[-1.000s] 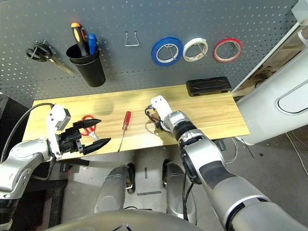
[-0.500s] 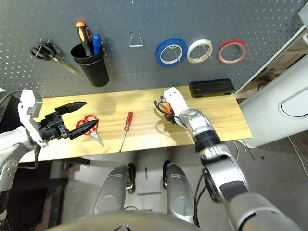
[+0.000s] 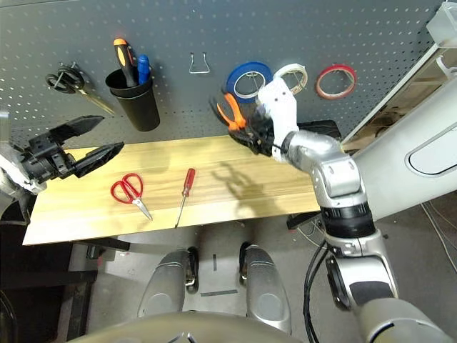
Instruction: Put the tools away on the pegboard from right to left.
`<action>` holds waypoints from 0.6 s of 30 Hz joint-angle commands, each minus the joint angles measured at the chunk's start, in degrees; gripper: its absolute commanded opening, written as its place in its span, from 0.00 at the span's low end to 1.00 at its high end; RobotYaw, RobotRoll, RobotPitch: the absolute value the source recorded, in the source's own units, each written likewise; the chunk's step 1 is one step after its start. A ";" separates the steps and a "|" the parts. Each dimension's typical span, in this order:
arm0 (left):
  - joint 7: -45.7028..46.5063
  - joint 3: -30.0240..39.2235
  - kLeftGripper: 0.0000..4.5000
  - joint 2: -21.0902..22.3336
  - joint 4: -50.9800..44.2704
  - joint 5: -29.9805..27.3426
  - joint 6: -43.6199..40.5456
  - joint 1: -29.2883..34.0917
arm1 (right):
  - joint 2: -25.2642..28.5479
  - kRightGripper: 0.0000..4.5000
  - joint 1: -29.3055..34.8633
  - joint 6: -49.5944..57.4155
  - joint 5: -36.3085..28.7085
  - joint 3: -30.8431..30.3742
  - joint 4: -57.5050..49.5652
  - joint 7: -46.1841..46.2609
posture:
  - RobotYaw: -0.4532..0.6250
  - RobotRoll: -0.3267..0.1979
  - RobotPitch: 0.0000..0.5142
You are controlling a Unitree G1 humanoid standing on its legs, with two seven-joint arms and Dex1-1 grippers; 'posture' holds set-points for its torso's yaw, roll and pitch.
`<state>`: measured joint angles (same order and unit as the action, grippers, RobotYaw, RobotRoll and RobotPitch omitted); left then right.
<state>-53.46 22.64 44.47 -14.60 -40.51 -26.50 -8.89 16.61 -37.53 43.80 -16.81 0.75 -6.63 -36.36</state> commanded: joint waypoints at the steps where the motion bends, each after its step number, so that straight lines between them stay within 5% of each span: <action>1: 0.68 1.60 1.00 -0.11 1.24 -0.95 -0.07 -0.56 | -2.35 0.47 -2.33 -4.24 -2.21 2.42 0.43 2.16 | 0.49 0.62 0.14; 18: 0.18 0.41 1.00 0.31 -0.46 -1.05 -2.23 2.25 | -15.16 0.47 -17.49 -43.67 6.89 1.55 29.80 14.69 | 0.50 0.62 0.22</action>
<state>-53.11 23.33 44.47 -13.36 -41.00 -28.23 -7.30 1.66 -53.82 3.68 -10.85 2.75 21.35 -22.55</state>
